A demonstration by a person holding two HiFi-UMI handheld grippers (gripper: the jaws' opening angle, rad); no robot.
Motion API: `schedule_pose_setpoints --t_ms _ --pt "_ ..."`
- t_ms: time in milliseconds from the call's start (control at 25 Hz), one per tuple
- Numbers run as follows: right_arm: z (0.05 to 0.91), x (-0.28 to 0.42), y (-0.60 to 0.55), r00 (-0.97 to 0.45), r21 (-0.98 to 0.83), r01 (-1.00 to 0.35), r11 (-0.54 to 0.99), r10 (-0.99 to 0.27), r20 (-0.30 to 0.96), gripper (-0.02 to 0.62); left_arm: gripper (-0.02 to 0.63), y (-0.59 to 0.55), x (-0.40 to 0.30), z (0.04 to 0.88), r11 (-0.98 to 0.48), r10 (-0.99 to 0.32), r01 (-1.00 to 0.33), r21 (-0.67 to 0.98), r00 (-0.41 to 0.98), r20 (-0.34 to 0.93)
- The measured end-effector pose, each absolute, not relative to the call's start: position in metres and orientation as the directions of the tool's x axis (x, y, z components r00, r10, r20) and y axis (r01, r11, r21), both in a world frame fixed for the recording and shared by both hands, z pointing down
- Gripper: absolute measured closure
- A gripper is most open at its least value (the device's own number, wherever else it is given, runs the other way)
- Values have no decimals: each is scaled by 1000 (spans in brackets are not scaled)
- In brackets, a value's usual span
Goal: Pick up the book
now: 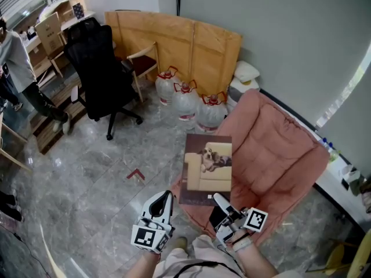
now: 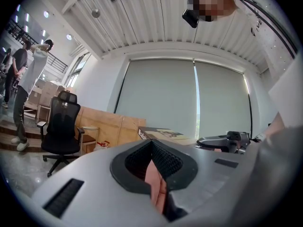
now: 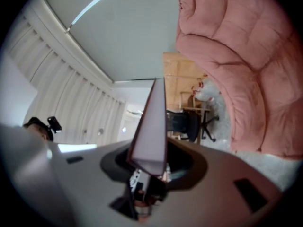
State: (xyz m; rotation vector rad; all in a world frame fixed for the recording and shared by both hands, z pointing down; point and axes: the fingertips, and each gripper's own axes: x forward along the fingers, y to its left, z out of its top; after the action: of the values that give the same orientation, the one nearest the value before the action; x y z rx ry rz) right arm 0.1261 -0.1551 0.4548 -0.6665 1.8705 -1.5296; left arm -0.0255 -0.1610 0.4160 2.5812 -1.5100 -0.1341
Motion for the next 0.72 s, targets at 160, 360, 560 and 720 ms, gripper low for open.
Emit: schedule_pose_setpoints --t_ms 160,360,560,720 --pt "455 127 -153 -672 -981 6 195 -725 -148 437 584 -161 -24 416 -487 -869 -856 174 494 -3" --pt "458 129 -150 -669 -982 3 191 -729 -144 437 584 -160 -24 418 -485 -870 -856 177 493 1" --pt "457 130 -150 -665 -981 1 192 -733 -144 436 584 -161 -23 416 -487 -869 -855 180 494 -3" --pt "458 133 -150 -659 -983 5 186 -739 -143 437 584 -161 -21 415 -487 -869 -854 184 495 -4"
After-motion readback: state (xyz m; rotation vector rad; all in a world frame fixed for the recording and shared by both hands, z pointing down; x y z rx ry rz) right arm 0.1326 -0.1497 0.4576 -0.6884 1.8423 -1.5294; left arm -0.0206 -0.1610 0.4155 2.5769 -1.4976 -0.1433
